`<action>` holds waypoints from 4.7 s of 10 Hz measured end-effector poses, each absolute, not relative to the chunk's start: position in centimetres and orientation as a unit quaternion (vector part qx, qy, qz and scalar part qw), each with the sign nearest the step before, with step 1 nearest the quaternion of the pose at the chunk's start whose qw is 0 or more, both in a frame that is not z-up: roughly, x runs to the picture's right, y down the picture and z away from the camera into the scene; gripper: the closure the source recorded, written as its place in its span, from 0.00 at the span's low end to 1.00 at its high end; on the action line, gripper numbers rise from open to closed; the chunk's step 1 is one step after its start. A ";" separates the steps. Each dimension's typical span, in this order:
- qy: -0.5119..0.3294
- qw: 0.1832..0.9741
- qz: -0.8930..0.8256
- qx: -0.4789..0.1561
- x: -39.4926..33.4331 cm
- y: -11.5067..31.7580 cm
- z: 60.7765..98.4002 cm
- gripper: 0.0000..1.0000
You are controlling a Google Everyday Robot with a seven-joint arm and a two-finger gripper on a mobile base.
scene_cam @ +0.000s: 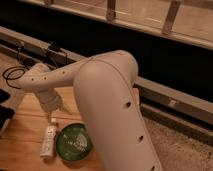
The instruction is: Place the bottle in the ceramic bowl
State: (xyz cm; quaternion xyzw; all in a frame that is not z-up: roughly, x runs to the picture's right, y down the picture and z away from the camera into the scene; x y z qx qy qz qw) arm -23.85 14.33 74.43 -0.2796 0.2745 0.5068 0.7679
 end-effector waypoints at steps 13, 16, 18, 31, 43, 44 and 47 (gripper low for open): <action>0.294 0.769 0.468 -0.321 -28.5 17.8 79.2 0.35; 0.303 0.758 0.469 -0.336 -27.6 18.5 80.2 0.35; 0.305 0.757 0.466 -0.341 -27.6 18.9 80.3 0.35; 0.303 0.776 0.438 -0.337 -30.0 19.1 79.5 1.00; 0.232 0.822 0.493 -0.166 -22.1 8.0 68.7 1.00; 0.233 0.816 0.505 -0.160 -19.9 7.8 68.4 1.00; 0.253 0.786 0.540 -0.163 -13.4 8.8 68.9 1.00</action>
